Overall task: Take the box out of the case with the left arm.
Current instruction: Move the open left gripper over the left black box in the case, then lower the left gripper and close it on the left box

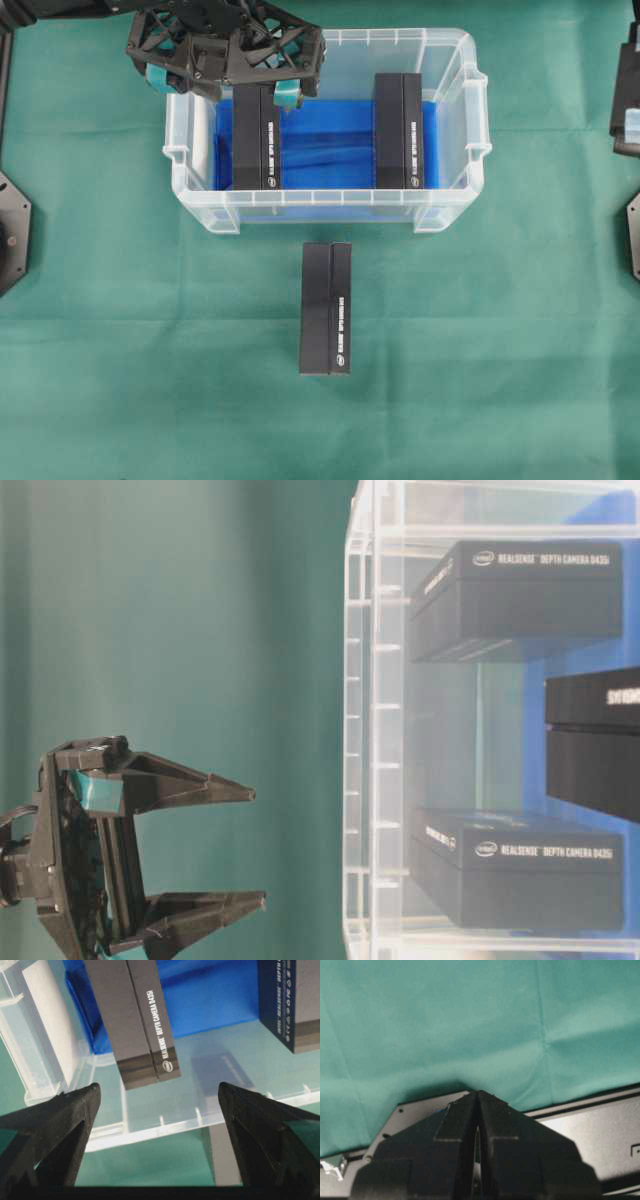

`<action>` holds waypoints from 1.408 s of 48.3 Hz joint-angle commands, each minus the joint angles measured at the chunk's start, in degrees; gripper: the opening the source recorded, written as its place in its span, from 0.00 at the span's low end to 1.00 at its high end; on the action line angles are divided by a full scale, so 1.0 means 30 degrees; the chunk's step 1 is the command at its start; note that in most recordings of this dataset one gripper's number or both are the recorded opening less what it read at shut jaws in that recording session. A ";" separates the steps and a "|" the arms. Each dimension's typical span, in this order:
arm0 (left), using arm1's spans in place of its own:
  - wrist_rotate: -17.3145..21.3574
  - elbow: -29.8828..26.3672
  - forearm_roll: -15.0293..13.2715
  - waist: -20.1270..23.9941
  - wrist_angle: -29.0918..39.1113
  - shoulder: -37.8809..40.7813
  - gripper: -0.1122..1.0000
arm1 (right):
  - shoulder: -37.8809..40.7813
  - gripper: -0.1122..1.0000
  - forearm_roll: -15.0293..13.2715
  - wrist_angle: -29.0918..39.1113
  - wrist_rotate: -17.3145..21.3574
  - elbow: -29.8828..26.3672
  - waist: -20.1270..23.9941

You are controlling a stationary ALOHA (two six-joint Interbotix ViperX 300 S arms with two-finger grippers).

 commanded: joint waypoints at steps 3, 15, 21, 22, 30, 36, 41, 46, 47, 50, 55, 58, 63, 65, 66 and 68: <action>-0.0029 -0.0381 -0.0029 -0.0059 -0.0029 -0.0293 0.95 | 0.0000 0.12 -0.0059 0.0000 0.0000 -0.0176 -0.0029; -0.0146 -0.0117 -0.0029 -0.0088 -0.0117 -0.0234 0.95 | -0.0029 0.12 -0.0059 -0.0029 0.0000 -0.0176 -0.0029; -0.0352 0.0322 -0.0029 -0.0088 -0.0264 -0.0234 0.95 | 0.0000 0.12 -0.0059 -0.0029 0.0000 -0.0176 -0.0029; -0.0381 0.0439 -0.0029 -0.0088 -0.0322 -0.0234 0.95 | 0.0000 0.12 -0.0059 -0.0029 0.0000 -0.0176 -0.0029; -0.0498 0.1406 -0.0029 -0.0146 -0.1406 -0.0234 0.95 | 0.0000 0.12 -0.0059 -0.0029 0.0000 -0.0176 -0.0029; -0.0820 0.2197 -0.0029 -0.0176 -0.2256 -0.0234 0.95 | 0.0000 0.12 -0.0059 -0.0029 0.0000 -0.0176 -0.0029; -0.0996 0.2695 -0.0029 -0.0176 -0.2549 -0.0234 0.95 | -0.0029 0.12 -0.0059 -0.0029 0.0000 -0.0176 -0.0029; -0.1113 0.3252 -0.0029 -0.0205 -0.3135 -0.0234 0.95 | 0.0000 0.12 -0.0059 -0.0029 0.0000 -0.0146 -0.0029; -0.1143 0.3340 -0.0029 -0.0205 -0.3281 -0.0234 0.95 | -0.0029 0.12 -0.0059 -0.0029 0.0000 -0.0146 -0.0029; -0.1260 0.3633 -0.0029 -0.0234 -0.3662 -0.0205 0.95 | -0.0029 0.12 -0.0059 -0.0029 0.0000 -0.0146 -0.0029; -0.1465 0.4072 -0.0029 -0.0264 -0.4189 -0.0088 0.95 | 0.0000 0.12 -0.0059 -0.0029 0.0000 -0.0176 -0.0029; -0.1523 0.4307 -0.0029 -0.0264 -0.4424 0.0000 0.95 | 0.0000 0.12 -0.0059 -0.0029 0.0000 -0.0146 -0.0029; -0.1553 0.4746 -0.0029 -0.0293 -0.4834 0.0205 0.95 | -0.0029 0.12 -0.0059 -0.0029 0.0000 -0.0146 -0.0029; -0.1553 0.4893 0.0000 -0.0293 -0.5010 0.0264 0.95 | 0.0000 0.12 -0.0059 -0.0029 0.0000 -0.0146 -0.0029; -0.1553 0.4951 -0.0029 -0.0293 -0.5068 0.0322 0.95 | 0.0000 0.12 -0.0059 -0.0029 0.0000 -0.0146 -0.0029; -0.1553 0.5127 0.0000 -0.0293 -0.5244 0.0381 0.95 | -0.0029 0.12 -0.0059 -0.0029 0.0000 -0.0146 -0.0029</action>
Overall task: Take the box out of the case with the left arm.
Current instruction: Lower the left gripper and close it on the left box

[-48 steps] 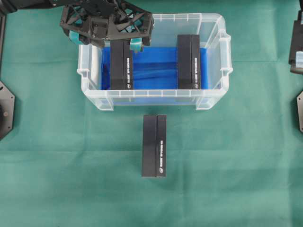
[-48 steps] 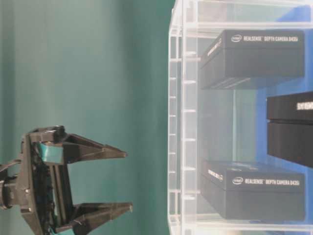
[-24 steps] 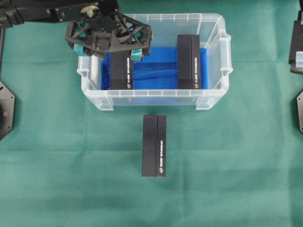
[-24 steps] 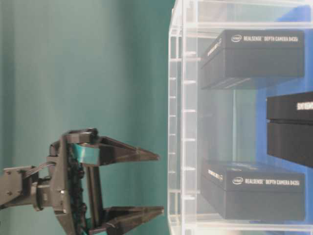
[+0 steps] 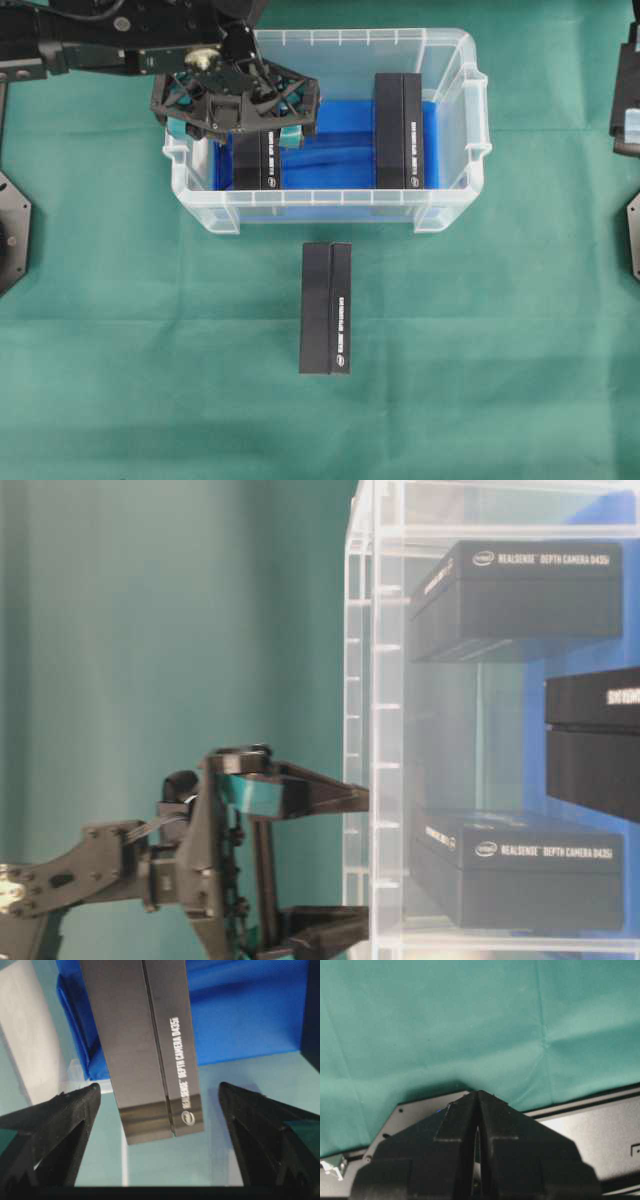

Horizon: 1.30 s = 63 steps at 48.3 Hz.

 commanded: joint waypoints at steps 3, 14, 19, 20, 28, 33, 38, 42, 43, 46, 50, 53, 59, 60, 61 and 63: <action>0.0000 0.0205 0.0059 -0.0088 -0.0557 -0.0059 0.95 | 0.0000 0.12 -0.0059 -0.0029 0.0000 -0.0176 -0.0029; -0.0059 0.0938 0.0088 -0.0088 -0.1523 0.0410 0.95 | 0.0000 0.12 -0.0059 -0.0029 0.0000 -0.0205 0.0000; -0.0117 0.1201 0.0146 -0.0088 -0.2080 0.0586 0.95 | 0.0000 0.12 -0.0059 -0.0029 0.0000 -0.0176 -0.0029; -0.0117 0.1230 0.0176 -0.0088 -0.2197 0.0645 0.95 | 0.0000 0.12 -0.0059 -0.0059 0.0000 -0.0176 -0.0029; -0.0293 0.1641 0.0205 -0.0088 -0.2695 0.0820 0.95 | 0.0000 0.12 -0.0059 -0.0059 0.0000 -0.0117 -0.0029; -0.0469 0.1758 0.0205 -0.0088 -0.2871 0.0850 0.95 | 0.0000 0.12 -0.0059 -0.0059 0.0000 -0.0117 -0.0029; -0.0527 0.1758 0.0205 -0.0088 -0.2930 0.0850 0.94 | 0.0000 0.12 -0.0059 -0.0059 0.0000 -0.0117 -0.0029; -0.0557 0.1729 0.0176 -0.0059 -0.3018 0.0850 0.93 | -0.0029 0.12 -0.0059 -0.0059 0.0000 -0.0117 -0.0029; -0.0586 0.1729 0.0205 -0.0059 -0.3076 0.0879 0.92 | -0.0029 0.12 -0.0059 -0.0059 -0.0029 -0.0117 -0.0029; -0.0645 0.1699 0.0146 -0.0088 -0.3223 0.0850 0.87 | 0.0000 0.12 -0.0059 -0.0059 -0.0029 -0.0117 -0.0029; -0.0820 0.1670 0.0117 -0.0088 -0.3252 0.0850 0.72 | -0.0029 0.12 -0.0059 -0.0088 0.0000 -0.0117 -0.0029; -0.0820 0.1641 0.0088 -0.0088 -0.3281 0.0850 0.65 | 0.0000 0.12 -0.0059 -0.0059 -0.0029 -0.0117 -0.0029; -0.0820 0.1611 0.0088 -0.0088 -0.3281 0.0732 0.65 | 0.0000 0.12 -0.0059 -0.0059 0.0000 -0.0117 -0.0029; -0.0820 0.1582 0.0088 -0.0088 -0.3281 0.0762 0.65 | -0.0029 0.12 -0.0059 -0.0059 0.0000 -0.0117 -0.0029; -0.0850 0.1582 0.0088 -0.0088 -0.3281 0.0732 0.65 | -0.0029 0.12 -0.0059 -0.0088 0.0000 -0.0117 -0.0029; -0.0850 0.1582 0.0088 -0.0088 -0.3281 0.0732 0.65 | 0.0000 0.12 -0.0059 -0.0059 0.0000 -0.0117 0.0000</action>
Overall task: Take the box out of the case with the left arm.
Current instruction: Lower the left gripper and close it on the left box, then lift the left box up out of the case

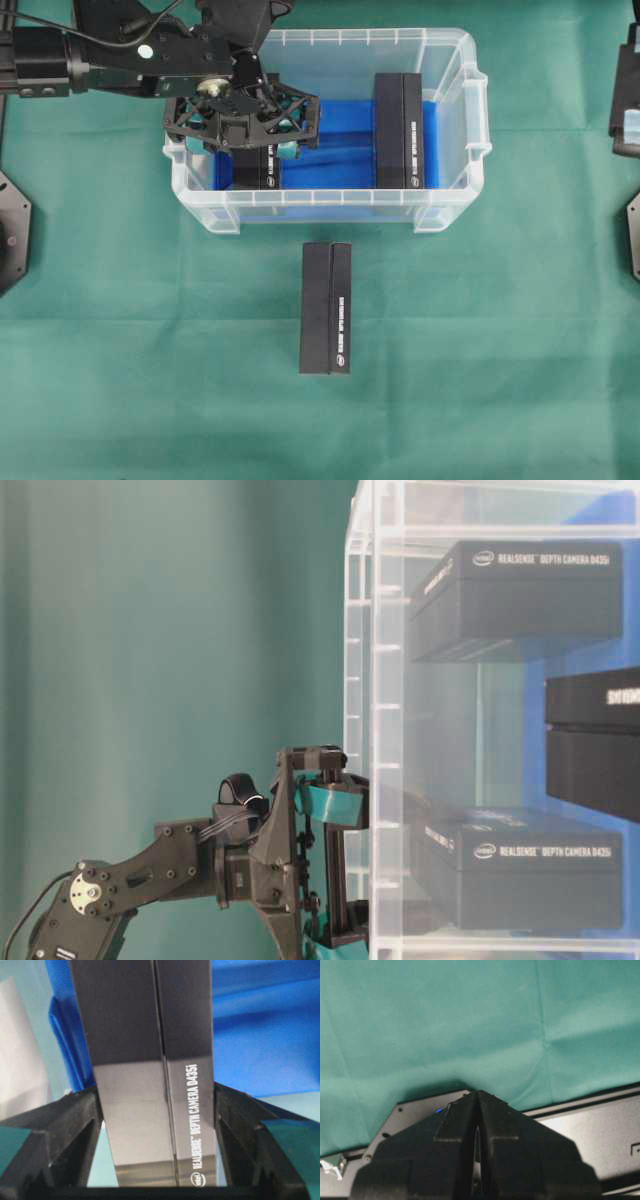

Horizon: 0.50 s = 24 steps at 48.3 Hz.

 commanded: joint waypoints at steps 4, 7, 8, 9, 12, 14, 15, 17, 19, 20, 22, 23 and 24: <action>-0.0088 -0.0117 -0.0117 -0.0059 -0.0352 -0.0117 0.65 | -0.0029 0.12 -0.0059 -0.0059 0.0000 -0.0176 -0.0029; -0.0088 -0.0117 -0.0117 -0.0059 -0.0352 -0.0146 0.65 | -0.0029 0.12 -0.0059 -0.0059 0.0000 -0.0176 -0.0029; -0.0088 -0.0117 -0.0146 -0.0059 -0.0352 -0.0117 0.65 | 0.0000 0.12 -0.0059 -0.0059 0.0000 -0.0176 -0.0029; -0.0088 -0.0117 -0.0117 -0.0059 -0.0352 -0.0117 0.65 | -0.0029 0.12 -0.0059 -0.0059 0.0000 -0.0176 -0.0029; -0.0088 -0.0088 -0.0117 -0.0029 -0.0322 -0.0146 0.65 | -0.0029 0.12 -0.0059 -0.0059 0.0000 -0.0176 -0.0029; -0.0088 -0.0088 -0.0117 -0.0059 -0.0293 -0.0146 0.65 | -0.0029 0.12 -0.0059 -0.0059 0.0000 -0.0176 -0.0029; -0.0088 -0.0088 -0.0117 -0.0059 -0.0264 -0.0146 0.65 | -0.0029 0.12 -0.0059 -0.0059 0.0000 -0.0176 -0.0029; -0.0088 -0.0088 -0.0117 -0.0059 -0.0234 -0.0146 0.65 | -0.0029 0.12 -0.0059 -0.0059 -0.0029 -0.0176 -0.0029; -0.0088 -0.0117 -0.0117 -0.0029 -0.0234 -0.0146 0.65 | 0.0000 0.12 -0.0059 -0.0059 0.0000 -0.0176 -0.0029; -0.0088 -0.0117 -0.0117 -0.0059 -0.0205 -0.0146 0.65 | -0.0029 0.12 -0.0059 -0.0059 -0.0029 -0.0176 -0.0029; -0.0088 -0.0146 -0.0117 -0.0059 -0.0176 -0.0205 0.65 | -0.0029 0.12 -0.0059 -0.0088 -0.0029 -0.0176 -0.0029; -0.0088 -0.0176 -0.0146 -0.0059 -0.0146 -0.0264 0.65 | 0.0000 0.12 -0.0059 -0.0059 0.0000 -0.0176 -0.0029; -0.0088 -0.0176 -0.0146 -0.0059 -0.0088 -0.0322 0.65 | -0.0029 0.12 -0.0059 -0.0059 -0.0029 -0.0176 -0.0029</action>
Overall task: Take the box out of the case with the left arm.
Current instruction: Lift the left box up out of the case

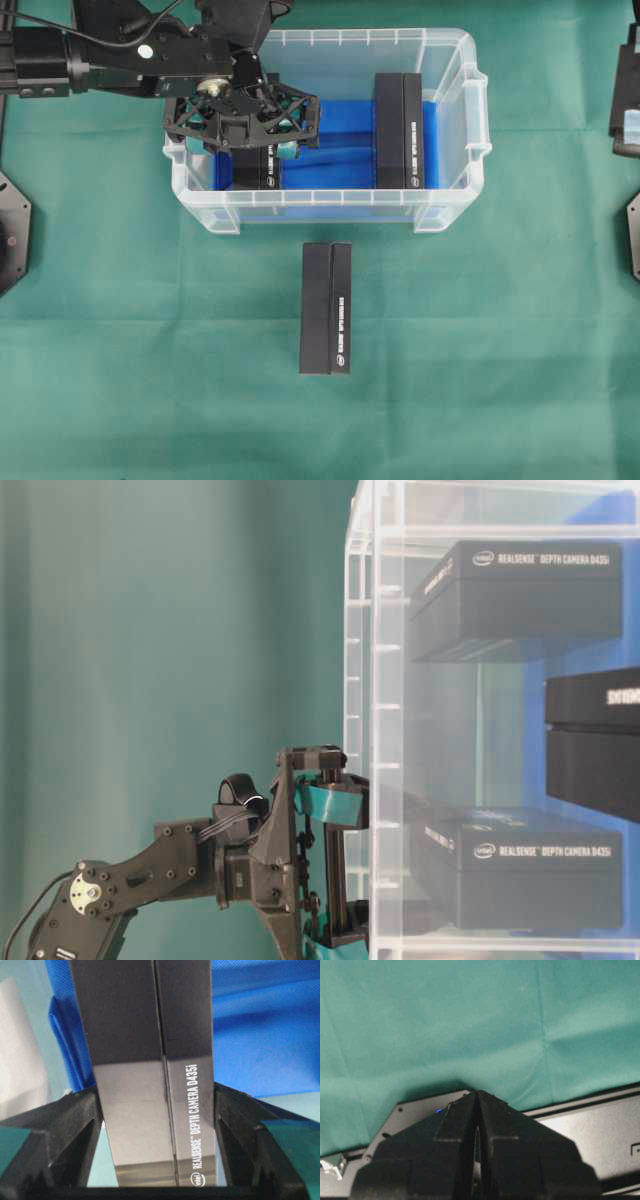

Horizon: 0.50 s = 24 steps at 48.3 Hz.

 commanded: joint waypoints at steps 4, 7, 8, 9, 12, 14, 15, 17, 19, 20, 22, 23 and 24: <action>-0.0088 -0.0352 -0.0117 -0.0059 0.0088 -0.0498 0.65 | 0.0000 0.12 -0.0059 -0.0059 0.0000 -0.0176 -0.0029; -0.0088 -0.0557 -0.0088 -0.0059 0.0352 -0.0615 0.65 | -0.0029 0.12 -0.0059 -0.0059 0.0000 -0.0205 -0.0029; -0.0088 -0.0615 -0.0117 -0.0059 0.0469 -0.0674 0.65 | 0.0000 0.12 -0.0059 -0.0059 -0.0029 -0.0176 -0.0029; -0.0088 -0.0703 -0.0117 -0.0059 0.0586 -0.0703 0.65 | 0.0000 0.12 -0.0059 -0.0059 -0.0029 -0.0176 -0.0029; -0.0088 -0.1055 -0.0117 -0.0059 0.0967 -0.0820 0.65 | -0.0029 0.12 -0.0059 -0.0088 -0.0029 -0.0176 -0.0029; -0.0059 -0.1318 -0.0117 -0.0059 0.1289 -0.0850 0.65 | -0.0029 0.12 -0.0059 -0.0059 -0.0029 -0.0176 -0.0029; -0.0029 -0.1523 -0.0117 -0.0059 0.1553 -0.0879 0.65 | 0.0000 0.12 -0.0059 -0.0088 -0.0029 -0.0176 -0.0029; 0.0000 -0.1846 -0.0117 -0.0059 0.1904 -0.0908 0.65 | 0.0000 0.12 -0.0059 -0.0059 -0.0029 -0.0176 -0.0029; 0.0029 -0.2139 -0.0117 -0.0059 0.2314 -0.0937 0.65 | 0.0000 0.12 -0.0059 -0.0059 -0.0029 -0.0176 -0.0029; 0.0029 -0.2285 -0.0117 -0.0059 0.2520 -0.0967 0.65 | 0.0000 0.12 -0.0059 -0.0059 -0.0029 -0.0176 -0.0029; 0.0029 -0.2607 -0.0117 -0.0059 0.2930 -0.1055 0.65 | -0.0029 0.12 -0.0059 -0.0059 -0.0029 -0.0176 -0.0029; 0.0029 -0.2783 -0.0117 -0.0059 0.3105 -0.1084 0.65 | -0.0029 0.12 -0.0059 -0.0059 -0.0029 -0.0176 -0.0029; 0.0059 -0.2959 -0.0117 -0.0029 0.3311 -0.1113 0.65 | 0.0000 0.12 -0.0059 -0.0059 -0.0029 -0.0176 -0.0029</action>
